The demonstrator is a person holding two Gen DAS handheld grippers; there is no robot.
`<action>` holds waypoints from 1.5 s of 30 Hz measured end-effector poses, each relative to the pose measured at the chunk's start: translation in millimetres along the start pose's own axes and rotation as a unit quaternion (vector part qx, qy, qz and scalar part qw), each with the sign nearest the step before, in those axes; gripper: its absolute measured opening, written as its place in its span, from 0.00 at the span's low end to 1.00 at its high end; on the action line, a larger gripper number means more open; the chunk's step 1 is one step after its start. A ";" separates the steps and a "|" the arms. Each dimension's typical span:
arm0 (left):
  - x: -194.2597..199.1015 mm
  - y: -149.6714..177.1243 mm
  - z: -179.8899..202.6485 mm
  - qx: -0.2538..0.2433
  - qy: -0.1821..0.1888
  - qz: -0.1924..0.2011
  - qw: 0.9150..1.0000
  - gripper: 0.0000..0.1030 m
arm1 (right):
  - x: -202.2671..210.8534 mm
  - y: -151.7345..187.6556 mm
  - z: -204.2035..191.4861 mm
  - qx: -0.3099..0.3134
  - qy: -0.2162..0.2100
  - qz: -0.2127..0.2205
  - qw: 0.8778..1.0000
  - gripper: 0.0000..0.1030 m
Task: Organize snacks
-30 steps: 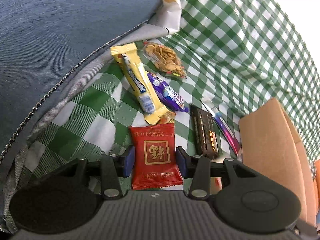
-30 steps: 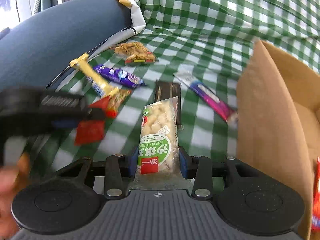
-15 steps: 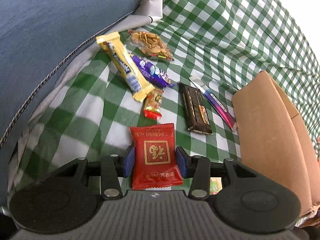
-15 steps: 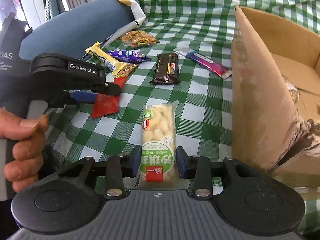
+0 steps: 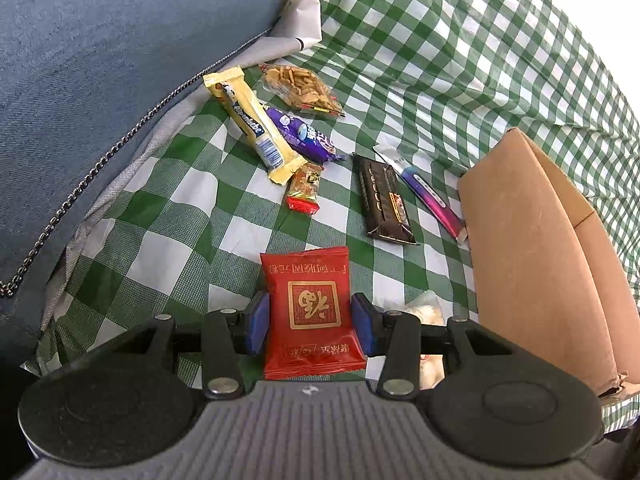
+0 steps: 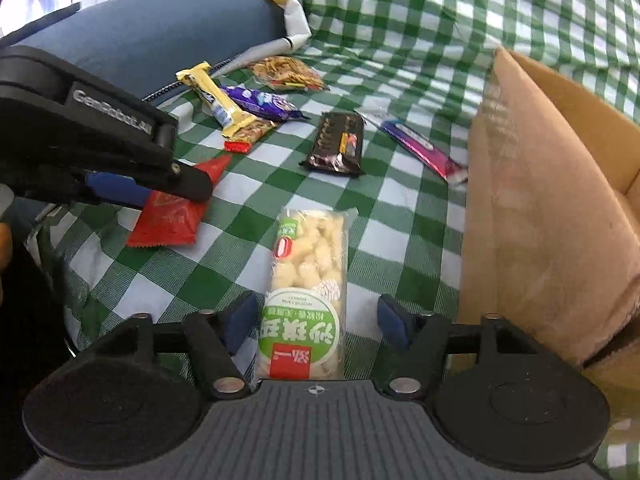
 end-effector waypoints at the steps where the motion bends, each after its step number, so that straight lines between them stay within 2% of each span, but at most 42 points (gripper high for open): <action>1: -0.1 0.3 0.2 0.001 -0.001 0.000 1.000 0.47 | 0.2 -0.3 -0.2 0.004 -0.006 -0.001 1.000 0.38; 6: -0.7 3.1 4.0 -0.007 -0.010 -0.001 1.000 0.47 | 7.7 -0.3 -1.1 0.005 -0.015 0.006 1.000 0.37; 11: 7.6 5.0 6.8 -0.006 -0.010 0.018 1.000 0.48 | 26.4 -1.4 1.9 -0.005 -0.017 0.031 0.999 0.37; 17: 23.4 4.4 5.5 0.012 0.004 0.048 0.999 0.48 | 54.4 -4.0 8.1 -0.012 -0.015 0.075 0.997 0.37; 31: 33.0 6.5 12.2 0.020 0.032 0.065 0.997 0.48 | 102.3 -10.8 17.0 0.007 0.012 0.152 0.988 0.37; 38: 38.4 9.0 18.1 0.011 0.051 0.065 0.997 0.48 | 106.9 -18.3 28.5 -0.019 0.027 0.160 0.987 0.37; 45: 52.8 5.4 28.8 -0.003 0.065 0.073 0.995 0.48 | 117.8 -27.9 39.5 -0.051 0.026 0.185 0.981 0.37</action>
Point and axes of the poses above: each gripper's, at about its wrist camera, not at the fingertips, and x roughly against the way its jaws point, z to its right, y to its underside, the point moved 2 cm from there along -x, roughly the way its jaws point, and after that the axes turned 3 degrees about -z, right-handed, at the moved point
